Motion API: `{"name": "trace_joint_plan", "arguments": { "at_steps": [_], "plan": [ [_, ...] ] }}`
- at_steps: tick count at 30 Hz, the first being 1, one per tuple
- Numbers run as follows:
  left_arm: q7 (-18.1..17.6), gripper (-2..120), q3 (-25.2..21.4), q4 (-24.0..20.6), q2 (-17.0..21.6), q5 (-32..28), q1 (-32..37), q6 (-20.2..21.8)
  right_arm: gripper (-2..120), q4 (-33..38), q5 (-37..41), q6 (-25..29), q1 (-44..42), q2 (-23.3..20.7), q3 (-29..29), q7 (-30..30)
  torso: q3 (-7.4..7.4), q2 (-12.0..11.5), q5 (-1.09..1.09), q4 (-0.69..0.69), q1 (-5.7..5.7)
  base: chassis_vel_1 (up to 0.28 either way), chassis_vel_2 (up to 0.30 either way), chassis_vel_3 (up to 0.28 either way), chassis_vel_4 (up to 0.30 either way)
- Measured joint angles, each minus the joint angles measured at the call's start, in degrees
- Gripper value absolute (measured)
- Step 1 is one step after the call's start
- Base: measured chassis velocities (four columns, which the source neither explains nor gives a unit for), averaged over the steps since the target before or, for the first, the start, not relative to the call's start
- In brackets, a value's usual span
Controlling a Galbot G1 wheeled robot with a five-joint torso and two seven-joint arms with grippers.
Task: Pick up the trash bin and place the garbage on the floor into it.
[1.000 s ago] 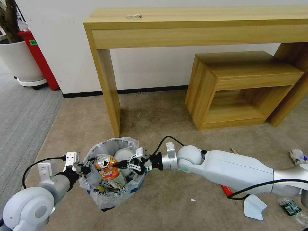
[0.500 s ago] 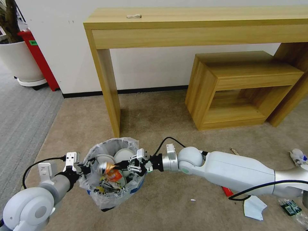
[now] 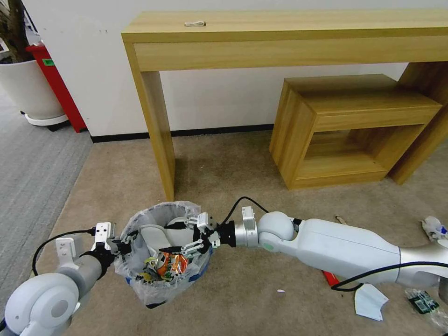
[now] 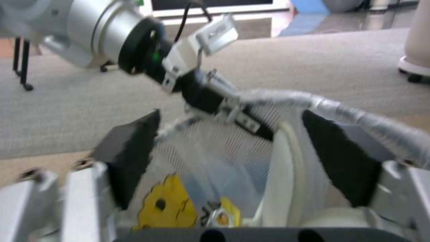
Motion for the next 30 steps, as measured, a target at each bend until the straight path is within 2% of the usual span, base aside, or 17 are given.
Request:
{"name": "trace_joint_plan", "arguments": {
  "at_steps": [1,4,8,20,30],
  "plan": [
    [0.0,1,0.0,0.0,0.0,0.0,0.0,0.0,86,0.0,0.0,0.0,0.0,0.0,0.0,0.0,0.00,0.0,0.00,0.00,0.00,0.000,0.000,0.000,0.000],
    [0.2,1,0.1,0.4,-0.2,0.3,0.1,0.0,98,0.9,0.3,0.7,-0.8,0.4,1.8,2.1,0.00,0.0,0.00,0.00,0.00,0.000,0.000,0.000,0.000],
    [0.3,1,0.2,0.7,-0.3,0.5,0.0,-0.1,100,1.8,0.5,1.8,-1.6,0.7,3.1,4.8,0.00,0.0,0.00,0.00,0.00,0.000,0.000,0.000,0.000],
    [0.4,1,0.3,1.3,-0.5,0.9,0.1,-0.1,100,3.2,0.2,5.8,-3.0,3.0,7.6,10.0,0.00,0.0,0.00,0.01,0.00,0.000,0.000,0.000,0.000],
    [0.4,1,0.3,1.7,-0.3,0.9,-0.1,-0.1,100,4.0,0.0,5.5,-4.9,2.6,12.9,13.8,0.00,0.0,0.00,0.00,0.00,0.000,0.000,0.000,0.000]
  ]
}}
